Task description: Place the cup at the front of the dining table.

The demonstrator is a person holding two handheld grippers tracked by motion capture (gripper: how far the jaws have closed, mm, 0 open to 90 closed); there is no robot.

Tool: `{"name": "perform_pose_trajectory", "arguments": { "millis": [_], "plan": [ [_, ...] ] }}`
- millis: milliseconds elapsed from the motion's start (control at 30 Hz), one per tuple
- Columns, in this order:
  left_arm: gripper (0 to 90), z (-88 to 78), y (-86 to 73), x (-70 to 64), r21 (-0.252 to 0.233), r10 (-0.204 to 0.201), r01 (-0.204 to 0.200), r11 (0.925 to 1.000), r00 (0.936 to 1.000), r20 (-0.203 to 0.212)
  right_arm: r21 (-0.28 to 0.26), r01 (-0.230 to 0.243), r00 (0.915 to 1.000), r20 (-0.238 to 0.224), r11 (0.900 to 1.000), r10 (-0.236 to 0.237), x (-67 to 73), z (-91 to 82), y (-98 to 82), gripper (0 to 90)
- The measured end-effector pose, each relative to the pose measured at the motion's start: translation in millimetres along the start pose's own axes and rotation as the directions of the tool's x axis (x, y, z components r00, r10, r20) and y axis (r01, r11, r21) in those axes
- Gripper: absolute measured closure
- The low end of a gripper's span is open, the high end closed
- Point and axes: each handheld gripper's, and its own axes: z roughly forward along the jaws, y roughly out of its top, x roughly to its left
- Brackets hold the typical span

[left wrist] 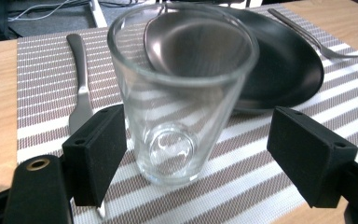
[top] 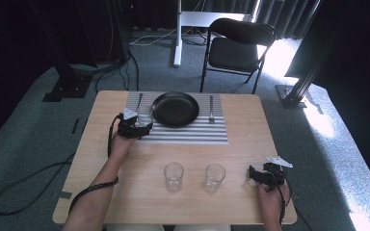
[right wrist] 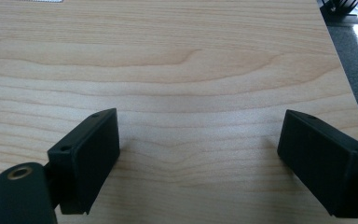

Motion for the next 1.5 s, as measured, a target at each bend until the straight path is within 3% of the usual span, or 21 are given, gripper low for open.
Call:
{"name": "perform_pose_trajectory", "arguments": {
  "millis": [167, 400, 767, 1167, 1500],
  "plan": [
    [20.5, -6.7, -6.5, -1.7, -0.012, -0.022, 0.022, 0.9997, 0.9997, 0.007, 0.0, -0.001, 1.0, 0.0, 1.0, 0.001, 0.1, 0.0, 0.0, 12.2],
    [20.5, -15.5, -12.9, -10.7, -0.003, 0.019, -0.019, 0.9998, 0.9997, 0.017, 0.0, 0.0, 1.0, 0.0, 1.0, 0.0, 0.0, 0.0, 0.0, 12.2],
    [20.6, -30.5, -25.9, -19.1, 0.004, 0.013, -0.013, 0.9999, 0.9995, 0.03, 0.0, 0.0, 1.0, 0.0, 1.0, 0.0, 0.0, 0.0, 0.0, 12.2],
    [20.6, -45.3, -36.7, -21.9, -0.003, 0.007, -0.007, 1.0, 1.0, 0.004, 0.0, 0.0, 1.0, 0.0, 1.0, 0.0, 0.0, 0.0, 0.0, 12.2],
    [20.6, -55.1, -48.2, -25.6, 0.003, -0.002, 0.002, 1.0, 0.9999, 0.012, 0.0, 0.0, 1.0, 0.0, 1.0, 0.0, 0.0, 0.0, 0.0, 12.2]
  ]
}}
